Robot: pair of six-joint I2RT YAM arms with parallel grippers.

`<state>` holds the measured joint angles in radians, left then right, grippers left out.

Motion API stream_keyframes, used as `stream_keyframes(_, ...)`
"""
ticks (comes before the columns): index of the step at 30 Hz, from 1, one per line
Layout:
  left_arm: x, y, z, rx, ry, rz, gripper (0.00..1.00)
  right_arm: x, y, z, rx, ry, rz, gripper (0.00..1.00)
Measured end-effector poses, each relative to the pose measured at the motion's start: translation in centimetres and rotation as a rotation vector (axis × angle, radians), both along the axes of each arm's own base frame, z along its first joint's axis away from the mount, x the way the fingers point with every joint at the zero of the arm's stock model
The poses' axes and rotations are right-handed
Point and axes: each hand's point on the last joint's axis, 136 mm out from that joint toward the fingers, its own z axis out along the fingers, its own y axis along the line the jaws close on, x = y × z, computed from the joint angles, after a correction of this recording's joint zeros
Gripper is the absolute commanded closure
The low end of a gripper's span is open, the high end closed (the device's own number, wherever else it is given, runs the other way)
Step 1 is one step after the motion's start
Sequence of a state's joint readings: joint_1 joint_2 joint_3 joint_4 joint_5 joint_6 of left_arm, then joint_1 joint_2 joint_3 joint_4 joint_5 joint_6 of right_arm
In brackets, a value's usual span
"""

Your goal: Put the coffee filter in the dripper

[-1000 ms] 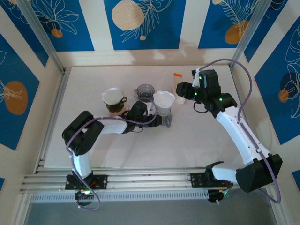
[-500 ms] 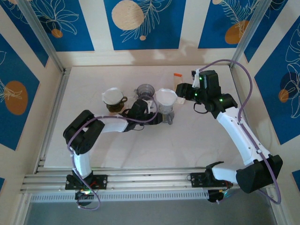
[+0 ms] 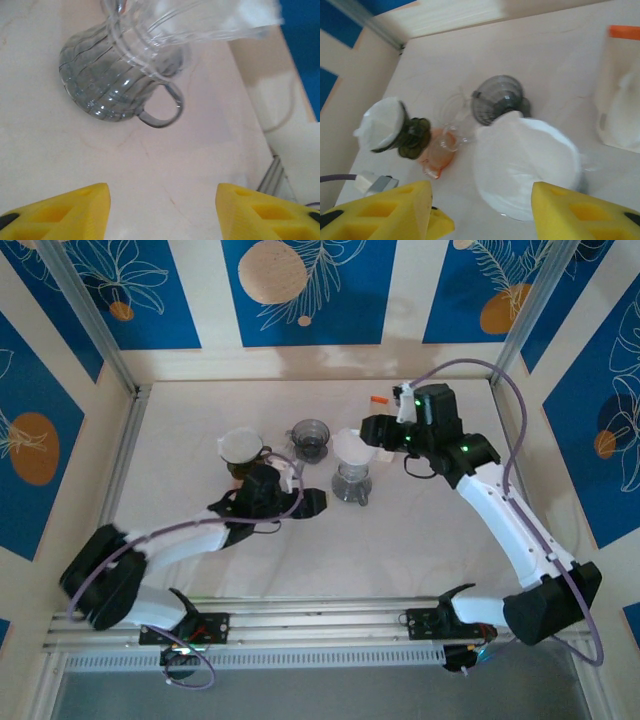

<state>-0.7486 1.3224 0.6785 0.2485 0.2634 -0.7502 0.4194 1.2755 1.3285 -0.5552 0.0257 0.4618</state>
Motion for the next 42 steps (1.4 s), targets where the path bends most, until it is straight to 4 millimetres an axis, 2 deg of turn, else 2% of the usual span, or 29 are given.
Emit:
stream_keyframes(4, -1.5, 3.1, 4.7, -0.016, -0.097, 0.055, 0.27, -0.3, 4.9, 0.5, -0.032, -0.017, 0.126, 0.45)
stream_keyframes(8, -3.0, 7.0, 8.3, 0.003, -0.209, 0.139, 0.13, -0.2, 9.8, -0.7, -0.090, -0.001, 0.228, 0.45)
stream_keyframes(12, -4.2, 10.7, 8.9, 0.073, -0.262, 0.221, 0.00, 0.5, 13.6, -3.1, -0.161, 0.047, 0.279, 0.48)
stream_keyframes(17, -5.4, 14.7, 7.2, 0.176, -0.263, 0.314, 0.00, 2.5, 16.9, -6.0, -0.247, 0.090, 0.273, 0.56)
stream_keyframes(20, -6.1, 16.7, 6.1, 0.222, -0.259, 0.361, 0.00, 3.9, 17.9, -7.4, -0.281, 0.114, 0.238, 0.58)
stream_keyframes(23, -6.5, 18.0, 5.9, 0.247, -0.266, 0.393, 0.00, 5.7, 18.3, -8.3, -0.303, 0.130, 0.189, 0.60)
stream_keyframes(29, -6.9, 19.6, 4.9, 0.315, -0.262, 0.424, 0.00, 9.9, 18.8, -9.4, -0.302, 0.156, 0.118, 0.63)
stream_keyframes(32, -7.2, 20.2, 5.0, 0.320, -0.267, 0.439, 0.00, 11.3, 18.8, -10.5, -0.307, 0.174, 0.090, 0.63)
stream_keyframes(35, -7.3, 20.7, 5.2, 0.315, -0.278, 0.453, 0.00, 12.1, 18.6, -12.2, -0.319, 0.209, 0.066, 0.64)
stream_keyframes(42, -7.4, 20.9, 5.1, 0.325, -0.277, 0.460, 0.00, 12.0, 18.3, -15.5, -0.356, 0.280, 0.052, 0.65)
